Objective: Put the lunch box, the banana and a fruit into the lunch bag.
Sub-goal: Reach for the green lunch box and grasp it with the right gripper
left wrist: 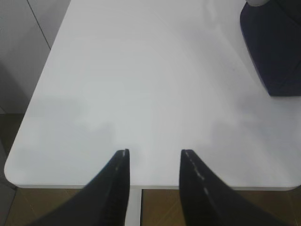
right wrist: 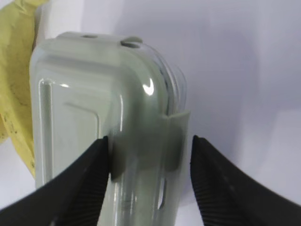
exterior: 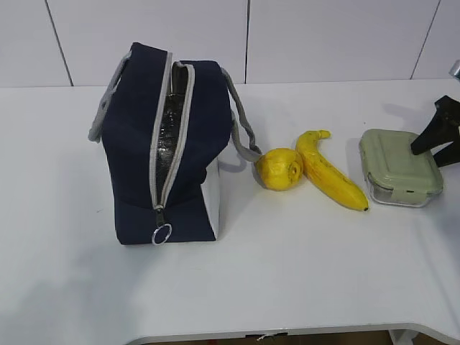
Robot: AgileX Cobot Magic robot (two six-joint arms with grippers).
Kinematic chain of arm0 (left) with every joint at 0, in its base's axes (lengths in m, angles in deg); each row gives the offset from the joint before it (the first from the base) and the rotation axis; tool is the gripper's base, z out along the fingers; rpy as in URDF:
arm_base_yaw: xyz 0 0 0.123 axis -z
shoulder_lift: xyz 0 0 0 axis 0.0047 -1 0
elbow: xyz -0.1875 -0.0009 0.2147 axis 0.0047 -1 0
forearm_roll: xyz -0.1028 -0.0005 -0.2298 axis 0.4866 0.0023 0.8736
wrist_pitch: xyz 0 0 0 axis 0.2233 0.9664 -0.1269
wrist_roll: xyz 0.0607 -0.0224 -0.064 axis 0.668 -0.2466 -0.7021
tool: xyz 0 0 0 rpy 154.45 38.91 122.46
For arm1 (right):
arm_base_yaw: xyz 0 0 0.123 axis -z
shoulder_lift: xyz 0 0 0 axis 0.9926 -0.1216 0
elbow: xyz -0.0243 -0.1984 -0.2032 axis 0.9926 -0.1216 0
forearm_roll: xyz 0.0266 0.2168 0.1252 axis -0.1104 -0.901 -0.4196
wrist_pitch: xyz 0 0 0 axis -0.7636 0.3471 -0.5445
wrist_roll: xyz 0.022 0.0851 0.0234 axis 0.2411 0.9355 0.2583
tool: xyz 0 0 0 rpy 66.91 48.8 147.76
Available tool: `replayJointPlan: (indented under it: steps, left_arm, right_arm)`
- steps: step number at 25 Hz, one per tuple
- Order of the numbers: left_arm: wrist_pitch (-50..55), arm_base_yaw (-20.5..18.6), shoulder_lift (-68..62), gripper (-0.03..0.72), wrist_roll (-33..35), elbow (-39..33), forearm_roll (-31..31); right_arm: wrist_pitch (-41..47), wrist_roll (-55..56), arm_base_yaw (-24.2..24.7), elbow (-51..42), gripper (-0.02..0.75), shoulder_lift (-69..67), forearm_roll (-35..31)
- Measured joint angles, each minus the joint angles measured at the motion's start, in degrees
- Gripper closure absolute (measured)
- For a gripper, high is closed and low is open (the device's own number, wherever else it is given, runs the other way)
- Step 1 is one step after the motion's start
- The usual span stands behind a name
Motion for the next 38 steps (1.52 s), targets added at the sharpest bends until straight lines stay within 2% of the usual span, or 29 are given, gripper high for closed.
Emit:
replayJointPlan:
  steps: [7,11,18,24,28,36,38]
  left_arm:
    - [0.00,0.00,0.00,0.437,0.00,0.00,0.00]
    - [0.00,0.00,0.00,0.437,0.00,0.00,0.00]
    - [0.00,0.00,0.00,0.437,0.00,0.00,0.00]
    - [0.00,0.00,0.00,0.437,0.00,0.00,0.00]
    - [0.00,0.00,0.00,0.437,0.00,0.00,0.00]
    - [0.00,0.00,0.00,0.437,0.00,0.00,0.00]
    - [0.00,0.00,0.00,0.437,0.00,0.00,0.00]
  right_arm:
    - [0.00,0.80,0.00,-0.52,0.199,0.33,-0.73]
    - [-0.08,0.80,0.00,-0.52,0.192,0.59,-3.51]
    - [-0.08,0.92,0.00,-0.75,0.191,4.95,-3.78]
    - [0.04,7.07,0.00,-0.88,0.191,11.88,6.50]
    - [0.40,8.59,0.00,-1.69,0.192,18.91,8.37]
    - [0.93,7.82,0.00,-2.78,0.191,22.61,7.17]
    - [0.93,5.12,0.00,-5.78,0.191,22.61,4.45]
